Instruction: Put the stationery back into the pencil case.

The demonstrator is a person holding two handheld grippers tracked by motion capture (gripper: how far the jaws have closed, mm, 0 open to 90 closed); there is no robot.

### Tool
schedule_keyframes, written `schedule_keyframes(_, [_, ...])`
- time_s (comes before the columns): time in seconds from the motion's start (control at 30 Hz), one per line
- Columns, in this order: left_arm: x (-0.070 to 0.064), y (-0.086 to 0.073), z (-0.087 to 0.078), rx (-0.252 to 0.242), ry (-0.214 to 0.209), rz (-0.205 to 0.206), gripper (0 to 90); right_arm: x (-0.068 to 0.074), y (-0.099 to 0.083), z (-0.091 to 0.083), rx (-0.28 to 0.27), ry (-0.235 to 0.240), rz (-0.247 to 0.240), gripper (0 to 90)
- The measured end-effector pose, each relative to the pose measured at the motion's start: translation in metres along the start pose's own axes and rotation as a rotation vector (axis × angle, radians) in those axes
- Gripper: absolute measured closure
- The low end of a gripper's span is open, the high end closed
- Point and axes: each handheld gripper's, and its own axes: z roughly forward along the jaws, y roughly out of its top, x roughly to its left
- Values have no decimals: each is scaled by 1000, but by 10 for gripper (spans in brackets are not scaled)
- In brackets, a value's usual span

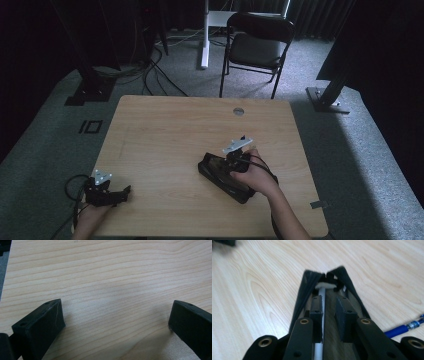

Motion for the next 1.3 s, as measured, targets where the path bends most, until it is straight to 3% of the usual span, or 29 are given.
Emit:
schedule_keyframes(0.23, [0, 0, 0, 0, 0, 1, 3, -5, 3, -15, -70, -5, 18, 766])
schedule_keyframes(0.6, [0, 0, 0, 0, 0, 1, 3, -17, 0, -25, -156, -52, 97, 752])
schedule_keyframes(1.3, [0, 0, 0, 0, 0, -1, 3, -44, -19, -32, -249, -241, 204, 720])
